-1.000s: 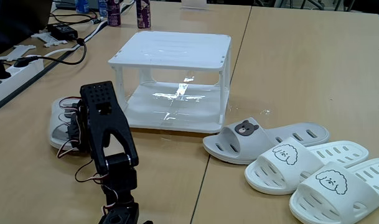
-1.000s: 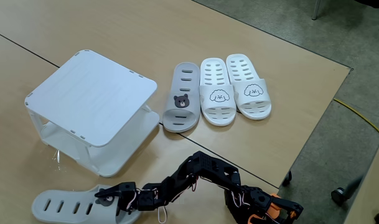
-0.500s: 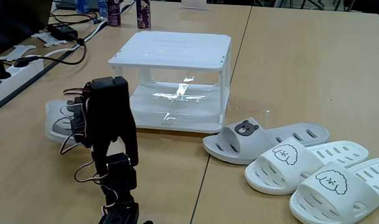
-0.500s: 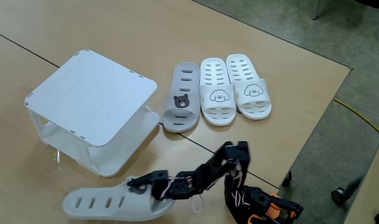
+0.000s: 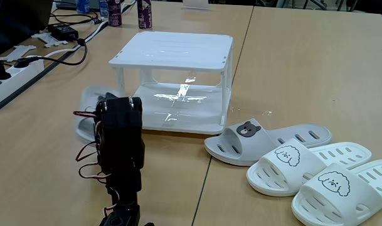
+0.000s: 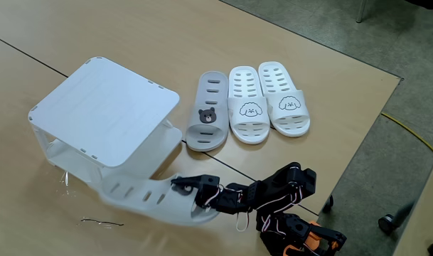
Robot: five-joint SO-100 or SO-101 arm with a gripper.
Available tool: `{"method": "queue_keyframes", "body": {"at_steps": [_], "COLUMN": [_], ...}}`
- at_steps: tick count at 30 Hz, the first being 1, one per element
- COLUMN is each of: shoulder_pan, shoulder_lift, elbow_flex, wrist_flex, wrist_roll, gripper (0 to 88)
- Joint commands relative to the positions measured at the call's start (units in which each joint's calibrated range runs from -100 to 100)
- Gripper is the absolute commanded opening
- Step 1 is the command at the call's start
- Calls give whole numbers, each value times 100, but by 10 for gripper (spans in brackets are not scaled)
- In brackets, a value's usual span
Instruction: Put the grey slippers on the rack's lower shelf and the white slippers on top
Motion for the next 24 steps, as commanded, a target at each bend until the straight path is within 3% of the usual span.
{"method": "queue_keyframes", "body": {"at_steps": [1, 6, 16, 24], "shoulder_pan": [546, 1055, 1031, 1039], "shoulder_lift": [-285, -184, 1027, 2071], "elbow_flex": [71, 62, -28, -1769], "wrist_flex": [-22, -5, -74, -66], "wrist_roll": [42, 42, 42, 42], "gripper": [7, 7, 7, 7]}}
